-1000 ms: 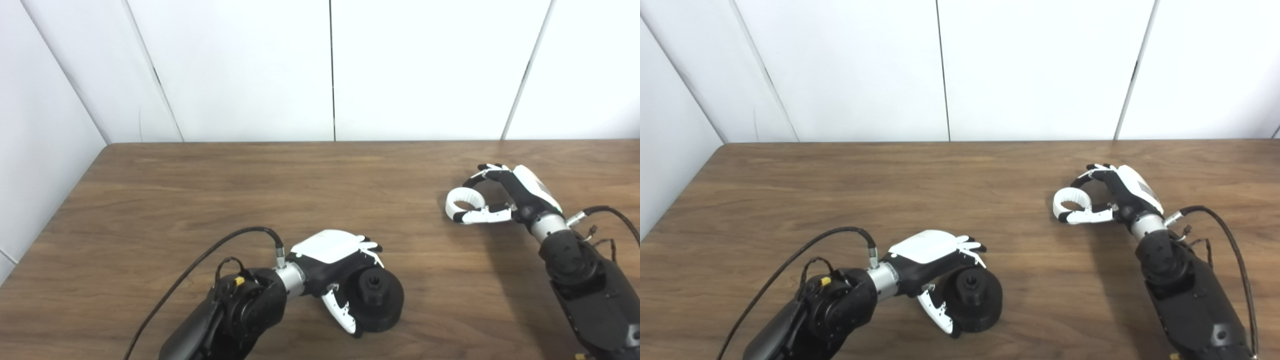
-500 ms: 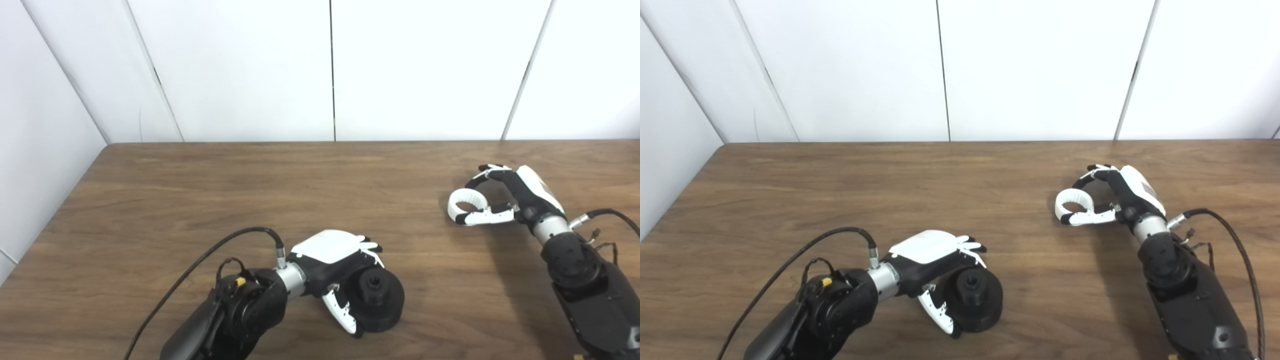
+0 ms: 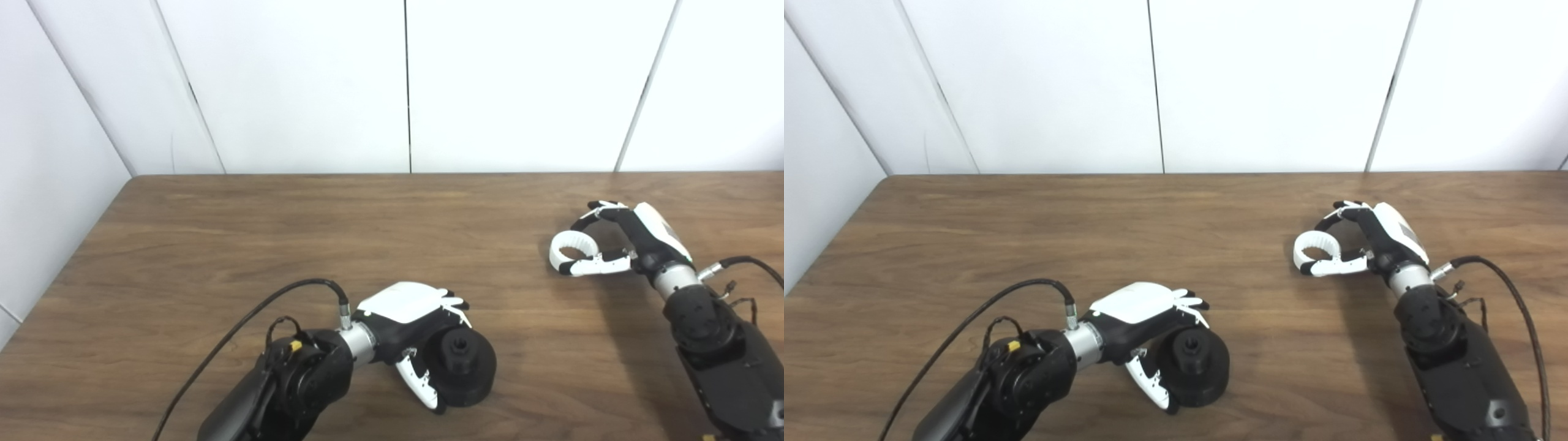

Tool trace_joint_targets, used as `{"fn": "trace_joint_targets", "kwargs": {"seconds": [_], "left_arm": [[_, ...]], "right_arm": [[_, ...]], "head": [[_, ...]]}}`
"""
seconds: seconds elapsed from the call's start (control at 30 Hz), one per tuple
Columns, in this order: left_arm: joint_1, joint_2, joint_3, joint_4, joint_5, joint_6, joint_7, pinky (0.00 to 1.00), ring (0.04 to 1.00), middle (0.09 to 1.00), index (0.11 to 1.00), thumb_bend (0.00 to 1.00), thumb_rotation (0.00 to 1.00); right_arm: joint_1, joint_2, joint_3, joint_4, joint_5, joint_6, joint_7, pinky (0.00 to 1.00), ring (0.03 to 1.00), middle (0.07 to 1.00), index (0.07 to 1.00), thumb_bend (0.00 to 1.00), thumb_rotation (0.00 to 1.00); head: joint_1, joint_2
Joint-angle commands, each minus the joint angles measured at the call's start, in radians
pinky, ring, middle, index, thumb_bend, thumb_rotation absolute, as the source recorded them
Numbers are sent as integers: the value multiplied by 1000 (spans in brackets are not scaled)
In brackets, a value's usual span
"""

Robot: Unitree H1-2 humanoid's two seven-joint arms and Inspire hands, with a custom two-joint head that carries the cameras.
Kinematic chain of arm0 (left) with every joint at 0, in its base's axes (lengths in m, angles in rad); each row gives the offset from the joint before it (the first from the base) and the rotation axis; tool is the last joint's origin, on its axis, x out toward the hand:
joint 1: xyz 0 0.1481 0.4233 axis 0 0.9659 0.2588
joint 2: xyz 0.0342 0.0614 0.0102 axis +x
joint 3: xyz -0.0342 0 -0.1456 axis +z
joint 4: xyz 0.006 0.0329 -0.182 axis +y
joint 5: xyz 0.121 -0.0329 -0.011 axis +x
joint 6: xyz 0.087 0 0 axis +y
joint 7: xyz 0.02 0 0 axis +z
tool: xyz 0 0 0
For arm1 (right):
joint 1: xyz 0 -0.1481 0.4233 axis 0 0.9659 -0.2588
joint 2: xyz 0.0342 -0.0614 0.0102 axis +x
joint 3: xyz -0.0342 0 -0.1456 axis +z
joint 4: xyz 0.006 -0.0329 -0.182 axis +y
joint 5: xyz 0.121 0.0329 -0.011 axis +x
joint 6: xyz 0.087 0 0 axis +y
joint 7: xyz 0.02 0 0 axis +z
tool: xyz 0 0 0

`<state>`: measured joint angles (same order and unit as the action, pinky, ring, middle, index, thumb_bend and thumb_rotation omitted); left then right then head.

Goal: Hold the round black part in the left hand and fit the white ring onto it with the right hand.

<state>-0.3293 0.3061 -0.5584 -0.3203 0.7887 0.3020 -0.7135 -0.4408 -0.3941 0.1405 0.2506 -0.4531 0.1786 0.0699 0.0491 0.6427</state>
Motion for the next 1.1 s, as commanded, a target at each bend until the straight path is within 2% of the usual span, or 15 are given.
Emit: {"fn": "trace_joint_targets", "kwargs": {"seconds": [0.0, 0.13, 0.17, 0.2, 0.27, 0.7, 1.07], "left_arm": [[6, -4, -19, 6, 1, -5, -21, 909, 1000, 959, 739, 848, 207], [5, -6, -19, 7, 4, -5, -22, 909, 1000, 957, 741, 843, 200], [5, -7, -18, 7, 3, -5, -21, 910, 1000, 957, 738, 843, 197], [6, -7, -17, 8, 0, -5, -20, 912, 1000, 956, 736, 845, 193], [7, -7, -16, 7, 0, -6, -19, 917, 1000, 955, 737, 845, 193], [2, -5, -15, 11, 3, -6, -22, 914, 1000, 957, 716, 842, 187], [-3, -7, -15, 14, 0, -5, -24, 917, 1000, 959, 756, 839, 193]], "right_arm": [[-34, -14, -13, -32, 3, -34, -16, 927, 972, 887, 578, 799, 238], [-36, -14, -12, -27, 3, -35, -16, 925, 970, 886, 578, 795, 240], [-37, -15, -12, -26, 2, -36, -16, 925, 971, 886, 536, 663, 198], [-37, -15, -11, -26, 1, -35, -16, 926, 971, 886, 515, 595, 176], [-37, -16, -10, -26, 0, -35, -15, 926, 971, 887, 497, 539, 157], [-35, -15, -14, -31, 5, -35, -15, 929, 969, 881, 491, 524, 149], [-29, -25, -16, -67, 8, -30, -2, 931, 966, 875, 491, 524, 151]], "head": [[1, 0], [1, 0], [2, 0], [2, 2], [1, 1], [2, 0], [3, 3]]}}
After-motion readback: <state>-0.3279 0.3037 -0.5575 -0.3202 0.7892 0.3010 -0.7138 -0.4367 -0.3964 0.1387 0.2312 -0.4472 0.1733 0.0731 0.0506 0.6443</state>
